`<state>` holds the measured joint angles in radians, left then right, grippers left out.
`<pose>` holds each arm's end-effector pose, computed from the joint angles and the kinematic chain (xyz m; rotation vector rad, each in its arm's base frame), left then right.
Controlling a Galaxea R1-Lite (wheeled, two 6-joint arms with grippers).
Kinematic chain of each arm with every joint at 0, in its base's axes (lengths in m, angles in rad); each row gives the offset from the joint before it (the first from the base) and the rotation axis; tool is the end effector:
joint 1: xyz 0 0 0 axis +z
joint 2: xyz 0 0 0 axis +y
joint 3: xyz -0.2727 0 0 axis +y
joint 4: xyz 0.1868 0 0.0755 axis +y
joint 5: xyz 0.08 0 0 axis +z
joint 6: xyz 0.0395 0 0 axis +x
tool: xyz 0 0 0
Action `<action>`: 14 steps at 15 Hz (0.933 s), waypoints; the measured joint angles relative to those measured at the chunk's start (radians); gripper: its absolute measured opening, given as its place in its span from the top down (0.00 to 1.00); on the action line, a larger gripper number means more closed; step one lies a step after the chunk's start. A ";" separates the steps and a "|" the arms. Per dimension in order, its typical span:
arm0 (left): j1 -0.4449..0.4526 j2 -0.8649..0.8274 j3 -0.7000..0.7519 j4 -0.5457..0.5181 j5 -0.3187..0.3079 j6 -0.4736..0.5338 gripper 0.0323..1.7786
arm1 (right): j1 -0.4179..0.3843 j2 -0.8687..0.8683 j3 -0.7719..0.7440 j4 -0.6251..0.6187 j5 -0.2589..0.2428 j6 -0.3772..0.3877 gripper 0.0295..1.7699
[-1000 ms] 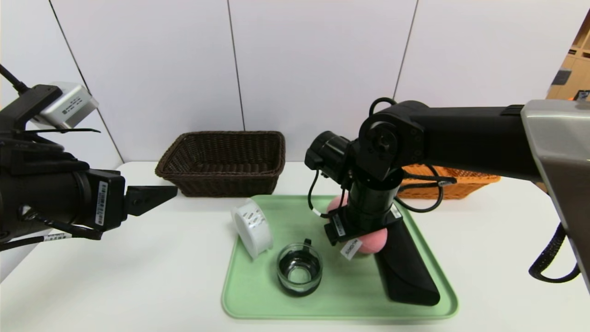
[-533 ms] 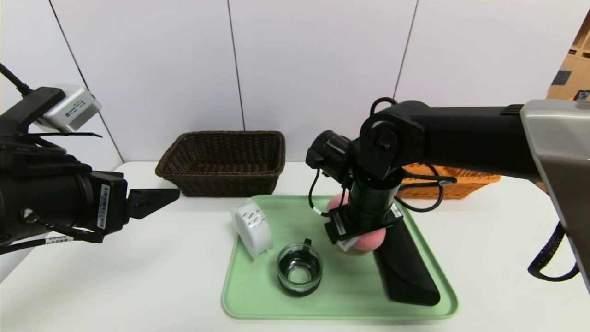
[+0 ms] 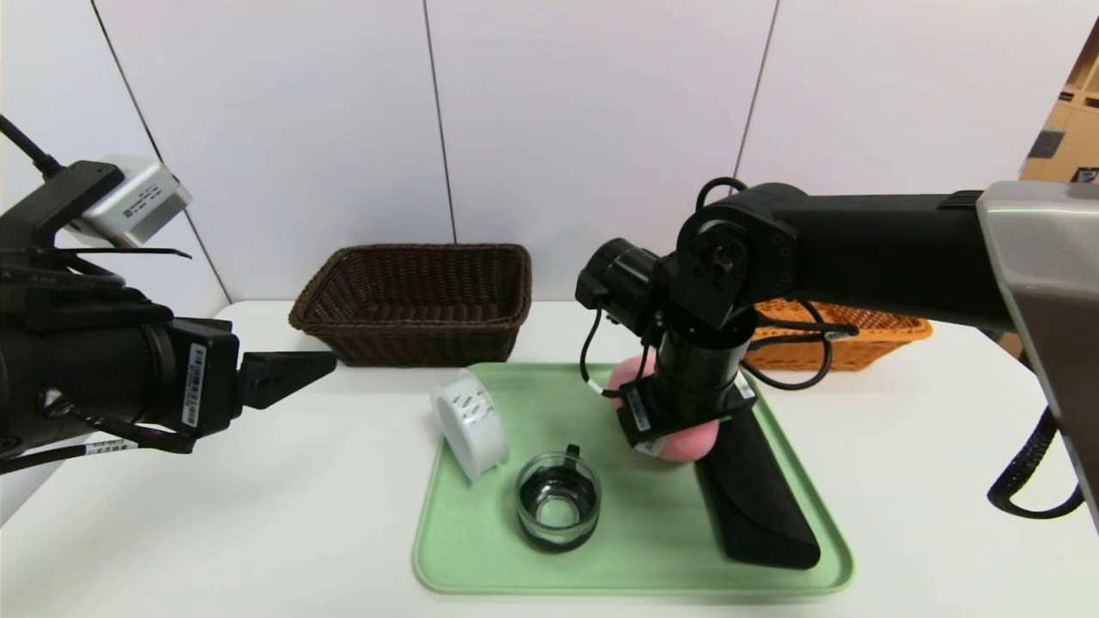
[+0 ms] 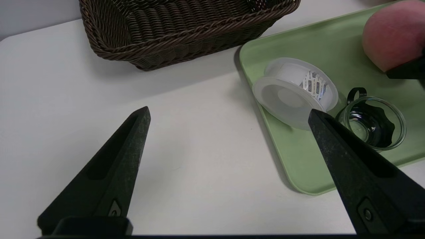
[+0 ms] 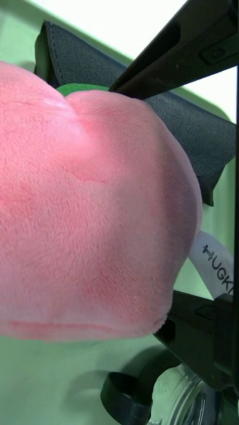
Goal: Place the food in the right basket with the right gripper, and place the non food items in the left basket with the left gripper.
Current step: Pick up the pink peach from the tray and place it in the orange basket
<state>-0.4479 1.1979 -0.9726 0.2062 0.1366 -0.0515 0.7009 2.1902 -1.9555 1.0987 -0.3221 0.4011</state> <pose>0.1896 -0.0851 0.2360 0.0745 0.4224 -0.2955 0.3024 0.2388 0.1379 -0.3046 1.1895 0.0801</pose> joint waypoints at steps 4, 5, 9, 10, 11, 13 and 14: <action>0.000 -0.003 0.001 0.000 0.000 0.000 0.05 | 0.000 0.000 0.000 -0.005 -0.001 -0.001 0.45; 0.000 -0.003 0.001 0.000 0.000 0.001 0.05 | 0.000 0.000 0.000 -0.010 -0.003 -0.001 0.50; -0.007 -0.003 0.000 -0.002 0.000 0.002 0.05 | 0.000 0.003 0.001 -0.010 -0.006 0.001 0.67; -0.008 -0.003 0.000 -0.002 0.000 0.001 0.05 | 0.000 0.003 0.001 -0.010 -0.006 0.002 0.67; -0.008 -0.003 0.000 -0.002 0.000 0.001 0.05 | 0.000 0.002 0.001 -0.010 -0.004 0.002 0.67; -0.007 -0.003 0.001 -0.002 0.000 -0.002 0.05 | 0.004 -0.003 0.001 -0.008 0.002 0.002 0.67; -0.007 -0.003 0.001 -0.002 0.000 -0.004 0.05 | 0.008 -0.010 0.001 -0.008 0.005 0.004 0.67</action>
<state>-0.4551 1.1945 -0.9713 0.2045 0.1366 -0.0553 0.7089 2.1806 -1.9545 1.0911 -0.3170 0.4055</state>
